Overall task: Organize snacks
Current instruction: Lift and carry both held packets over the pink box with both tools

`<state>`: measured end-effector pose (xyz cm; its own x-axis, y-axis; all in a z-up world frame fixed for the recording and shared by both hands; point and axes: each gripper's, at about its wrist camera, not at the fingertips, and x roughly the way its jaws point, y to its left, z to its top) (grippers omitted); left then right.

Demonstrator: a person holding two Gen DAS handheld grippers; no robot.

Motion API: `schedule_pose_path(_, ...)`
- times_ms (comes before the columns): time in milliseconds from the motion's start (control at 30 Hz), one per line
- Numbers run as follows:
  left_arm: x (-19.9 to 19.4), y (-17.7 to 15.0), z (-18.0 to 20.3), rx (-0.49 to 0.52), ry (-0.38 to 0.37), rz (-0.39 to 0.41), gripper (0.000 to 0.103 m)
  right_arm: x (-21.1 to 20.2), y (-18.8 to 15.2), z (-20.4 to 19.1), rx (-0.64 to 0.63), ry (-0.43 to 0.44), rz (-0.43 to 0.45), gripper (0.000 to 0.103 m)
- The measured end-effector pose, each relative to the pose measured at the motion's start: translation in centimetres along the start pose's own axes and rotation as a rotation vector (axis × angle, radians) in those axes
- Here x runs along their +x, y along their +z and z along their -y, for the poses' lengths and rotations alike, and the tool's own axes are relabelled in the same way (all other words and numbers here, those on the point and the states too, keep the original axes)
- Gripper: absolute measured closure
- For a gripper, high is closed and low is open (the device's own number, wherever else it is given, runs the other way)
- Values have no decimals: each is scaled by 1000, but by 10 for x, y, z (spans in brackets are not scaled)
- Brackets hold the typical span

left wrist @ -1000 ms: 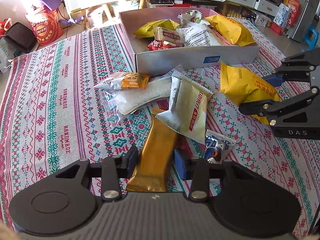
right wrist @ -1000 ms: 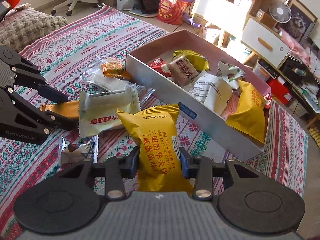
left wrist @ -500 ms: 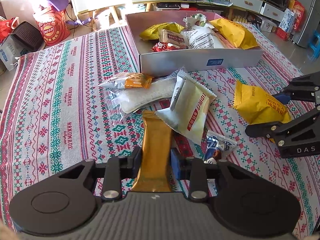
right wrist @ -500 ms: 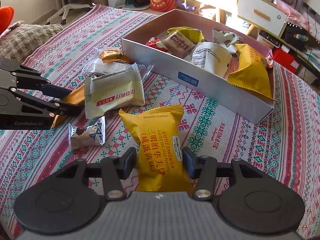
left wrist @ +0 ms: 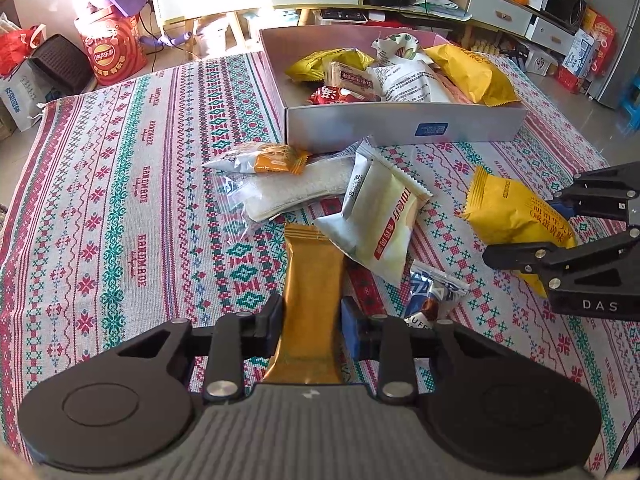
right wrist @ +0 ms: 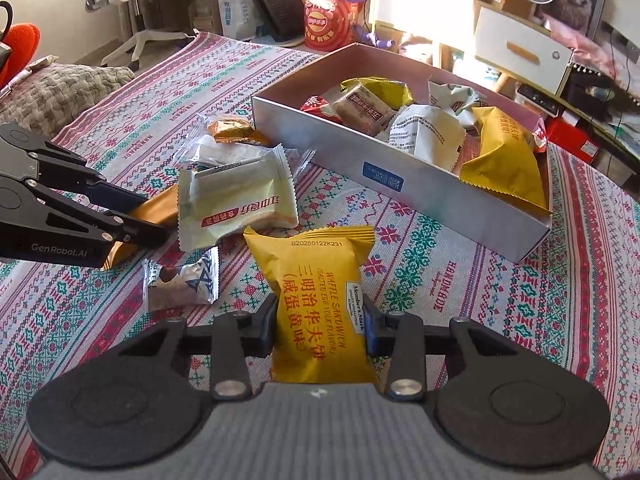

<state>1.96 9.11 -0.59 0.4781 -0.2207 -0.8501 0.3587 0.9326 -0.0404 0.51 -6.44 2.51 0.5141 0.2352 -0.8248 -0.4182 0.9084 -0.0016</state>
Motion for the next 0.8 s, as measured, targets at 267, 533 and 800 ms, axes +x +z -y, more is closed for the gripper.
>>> schedule_pose_path(267, -14, 3, -7, -33, -25, -1, 66, -16, 8, 1, 35, 15, 17, 67)
schedule_pose_path(533, -28, 11, -8, -58, -49, 20, 66, -24, 16, 6, 86, 21, 31, 67)
schedule_pose_path(800, -42, 31, -6, -87, -88, 71, 66, -32, 30, 17, 160, 22, 47, 67)
